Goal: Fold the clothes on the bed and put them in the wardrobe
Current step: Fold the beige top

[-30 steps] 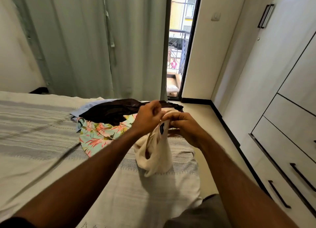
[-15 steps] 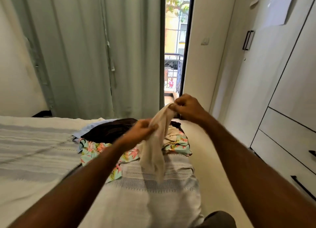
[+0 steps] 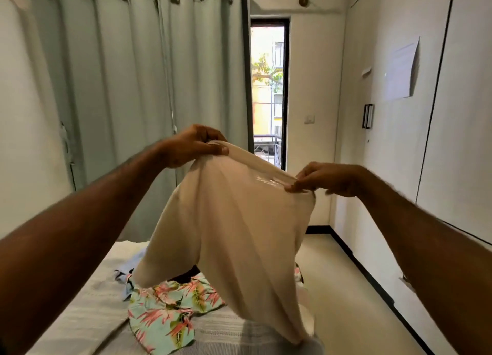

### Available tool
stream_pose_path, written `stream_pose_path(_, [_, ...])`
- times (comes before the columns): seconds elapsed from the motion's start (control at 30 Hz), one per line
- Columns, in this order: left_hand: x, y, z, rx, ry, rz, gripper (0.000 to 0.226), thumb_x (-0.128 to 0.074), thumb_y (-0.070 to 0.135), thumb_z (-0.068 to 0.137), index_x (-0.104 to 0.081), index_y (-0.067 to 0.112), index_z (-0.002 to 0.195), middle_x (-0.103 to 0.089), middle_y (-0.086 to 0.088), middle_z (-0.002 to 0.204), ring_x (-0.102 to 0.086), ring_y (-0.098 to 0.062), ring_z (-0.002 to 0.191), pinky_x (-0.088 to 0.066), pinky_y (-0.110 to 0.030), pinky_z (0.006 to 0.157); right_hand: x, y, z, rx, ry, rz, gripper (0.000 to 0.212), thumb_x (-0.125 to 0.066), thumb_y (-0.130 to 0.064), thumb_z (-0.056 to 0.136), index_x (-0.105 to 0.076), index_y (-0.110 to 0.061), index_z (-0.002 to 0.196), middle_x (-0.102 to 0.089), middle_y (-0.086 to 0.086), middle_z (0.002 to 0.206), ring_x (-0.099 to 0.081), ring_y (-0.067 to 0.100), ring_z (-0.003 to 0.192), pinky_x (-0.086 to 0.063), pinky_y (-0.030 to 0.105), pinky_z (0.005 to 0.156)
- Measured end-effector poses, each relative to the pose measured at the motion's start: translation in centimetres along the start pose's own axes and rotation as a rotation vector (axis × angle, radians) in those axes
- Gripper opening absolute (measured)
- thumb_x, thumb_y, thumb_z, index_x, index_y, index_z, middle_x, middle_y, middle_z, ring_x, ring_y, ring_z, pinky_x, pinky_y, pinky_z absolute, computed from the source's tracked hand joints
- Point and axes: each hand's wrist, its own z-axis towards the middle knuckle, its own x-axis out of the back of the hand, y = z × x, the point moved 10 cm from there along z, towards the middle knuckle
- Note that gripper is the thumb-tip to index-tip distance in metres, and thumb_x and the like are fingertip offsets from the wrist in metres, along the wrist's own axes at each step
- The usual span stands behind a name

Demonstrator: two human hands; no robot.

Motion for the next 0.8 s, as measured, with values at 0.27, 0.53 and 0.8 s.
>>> stream_pose_path(0.27, [3.7,-0.7,-1.0,0.054,0.359,-0.204,0.019,-0.038,0.028,0.110,-0.056,0.025,0.104,-0.048,-0.001,0.095,-0.050,-0.018,0.085,-0.053,-0.035,0.056,4.4,-4.0,-0.8,0.063,0.108,-0.233,0.057,-0.087,-0.051,0.068,-0.074,-0.007,0.102,-0.063,0.004,0.119,-0.058,0.024,0.117,-0.051,0.037,0.097])
stream_pose_path(0.53, [5.3,-1.0,-1.5,-0.031,0.560,0.301,0.017,-0.051,0.028,0.105,-0.059,0.015,0.099,-0.060,-0.003,0.085,-0.051,-0.005,0.067,-0.039,-0.016,0.058,6.7,-3.0,-0.9,0.199,0.317,0.131,0.024,-0.080,-0.022,0.083,-0.069,-0.014,0.103,-0.067,0.008,0.101,-0.067,0.023,0.095,-0.057,0.040,0.074])
stream_pose_path(0.8, [4.7,-4.0,-0.5,0.228,0.179,0.026,0.035,-0.077,0.036,0.083,-0.075,0.005,0.098,-0.073,-0.006,0.087,-0.069,-0.016,0.076,-0.057,-0.030,0.066,10.3,-3.0,0.1,0.324,0.637,0.536,0.025,-0.061,-0.017,0.101,-0.050,-0.030,0.119,-0.062,0.009,0.107,-0.063,0.022,0.087,-0.054,0.030,0.061])
